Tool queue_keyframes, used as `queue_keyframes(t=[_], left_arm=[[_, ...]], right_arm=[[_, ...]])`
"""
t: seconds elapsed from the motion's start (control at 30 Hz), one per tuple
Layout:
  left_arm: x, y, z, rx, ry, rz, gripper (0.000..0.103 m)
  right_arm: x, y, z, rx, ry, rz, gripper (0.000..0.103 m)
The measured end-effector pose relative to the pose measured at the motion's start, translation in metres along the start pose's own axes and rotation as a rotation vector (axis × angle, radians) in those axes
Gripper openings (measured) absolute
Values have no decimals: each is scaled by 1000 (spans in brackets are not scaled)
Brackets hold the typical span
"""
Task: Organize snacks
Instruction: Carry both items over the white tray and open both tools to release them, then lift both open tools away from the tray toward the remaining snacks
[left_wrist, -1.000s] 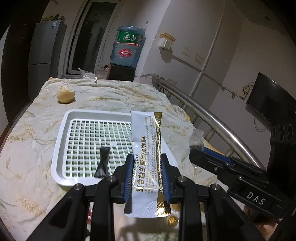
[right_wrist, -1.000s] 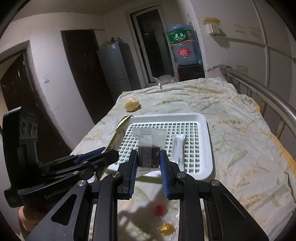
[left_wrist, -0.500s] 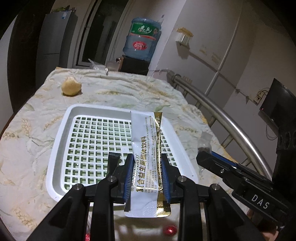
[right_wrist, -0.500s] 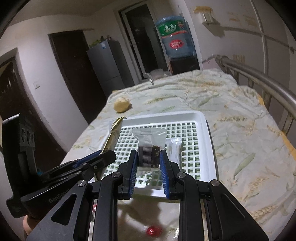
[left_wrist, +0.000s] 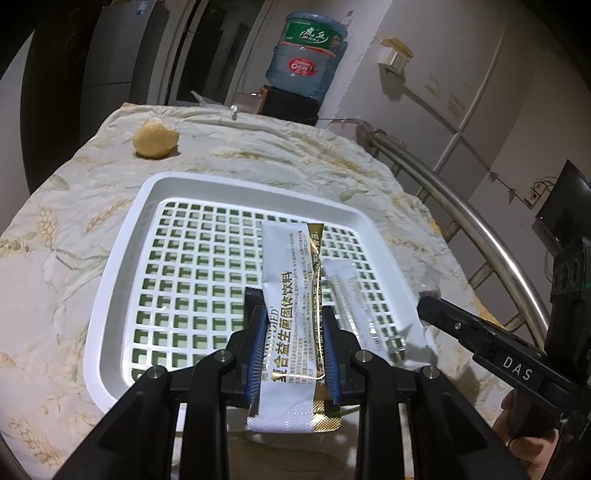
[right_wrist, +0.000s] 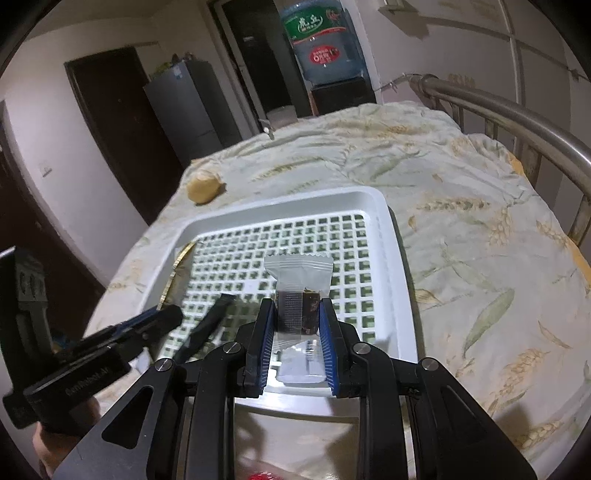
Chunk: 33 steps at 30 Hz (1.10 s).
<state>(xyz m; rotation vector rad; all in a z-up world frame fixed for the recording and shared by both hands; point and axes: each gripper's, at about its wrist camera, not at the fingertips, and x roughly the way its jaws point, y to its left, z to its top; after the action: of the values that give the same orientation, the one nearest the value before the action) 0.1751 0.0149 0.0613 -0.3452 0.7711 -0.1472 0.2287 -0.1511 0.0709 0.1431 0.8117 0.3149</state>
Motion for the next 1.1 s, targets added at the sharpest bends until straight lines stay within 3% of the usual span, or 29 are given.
queue_keyframes(t=[0.3,0.47,0.57,0.63,0.73,0.83,1.1], left_arm=[[17,15,-8,-19,40,76,30],[26,18,-12,-26,67,78,32],[24,16,-12,-24,64,83,35],[22,16,-10,-29,64,75,48],[9,14,-5,-39,19,69,70],[-5,11,0,-49,-26,47,84],[-36,-7,10,-22,-88,19,94]], right_arm=[[35,-2,-16,-28,107,-38,23],[44,-3,-20,-39,138,-60,23],[43,-4,-19,-16,141,-40,30],[40,-7,-17,20,140,-15,49],[25,-9,-11,49,80,-8,69],[5,-8,-4,60,18,0,74],[-44,0,13,68,-110,29,82]])
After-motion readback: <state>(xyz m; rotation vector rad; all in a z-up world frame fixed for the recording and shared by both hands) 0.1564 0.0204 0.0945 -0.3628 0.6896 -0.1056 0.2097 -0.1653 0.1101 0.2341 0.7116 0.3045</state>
